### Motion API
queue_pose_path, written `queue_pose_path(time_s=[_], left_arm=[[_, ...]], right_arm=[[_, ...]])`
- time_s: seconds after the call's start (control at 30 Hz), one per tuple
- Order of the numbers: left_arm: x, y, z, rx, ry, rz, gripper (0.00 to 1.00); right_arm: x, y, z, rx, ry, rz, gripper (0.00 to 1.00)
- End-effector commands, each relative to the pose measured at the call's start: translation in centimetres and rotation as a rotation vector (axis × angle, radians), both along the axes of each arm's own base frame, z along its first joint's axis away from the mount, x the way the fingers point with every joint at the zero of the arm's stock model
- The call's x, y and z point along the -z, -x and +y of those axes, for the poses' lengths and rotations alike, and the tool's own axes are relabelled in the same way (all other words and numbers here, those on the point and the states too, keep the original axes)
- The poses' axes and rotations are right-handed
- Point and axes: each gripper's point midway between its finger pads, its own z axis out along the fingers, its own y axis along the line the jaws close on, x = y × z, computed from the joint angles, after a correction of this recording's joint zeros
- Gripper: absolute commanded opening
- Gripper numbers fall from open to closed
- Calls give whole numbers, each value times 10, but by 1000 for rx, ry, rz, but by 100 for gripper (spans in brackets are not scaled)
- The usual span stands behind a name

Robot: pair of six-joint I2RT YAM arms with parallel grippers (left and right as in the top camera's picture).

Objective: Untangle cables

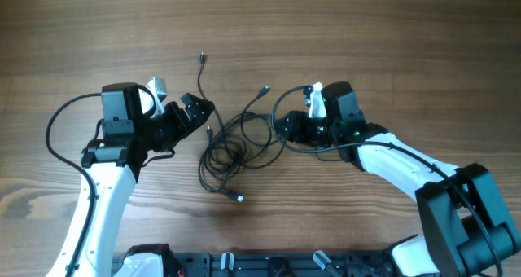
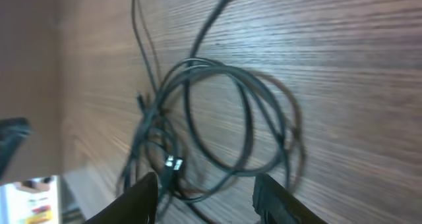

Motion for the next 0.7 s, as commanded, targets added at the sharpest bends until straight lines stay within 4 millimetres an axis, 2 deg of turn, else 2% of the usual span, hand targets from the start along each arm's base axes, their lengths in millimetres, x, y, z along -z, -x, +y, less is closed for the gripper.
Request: queue_pose_path(time_s=[0.0,0.1,0.27,0.4,0.47,0.67], left_arm=[[6,-4,13,-37,-69,-2,100],[7,-5,15,-46,-81,-3,100],[8,-4,15,-46,-81,0,100],[7,-5,15,-46,-81,-1,100],[7,-5,15,-46,-81,-1,100],[7,-5,15,-51,-77,3,100]], right_arm=[[8,-11,-9,-90,125,-158,49],[14,-7,-12,-220,204,-264,50],[31,3,-24,-320,314,-285,50],[30,3,-18,-380,327,-344,50],[30,4,-13,-425,346,-391,54],[46,7,-7,-456,386,-391,56]])
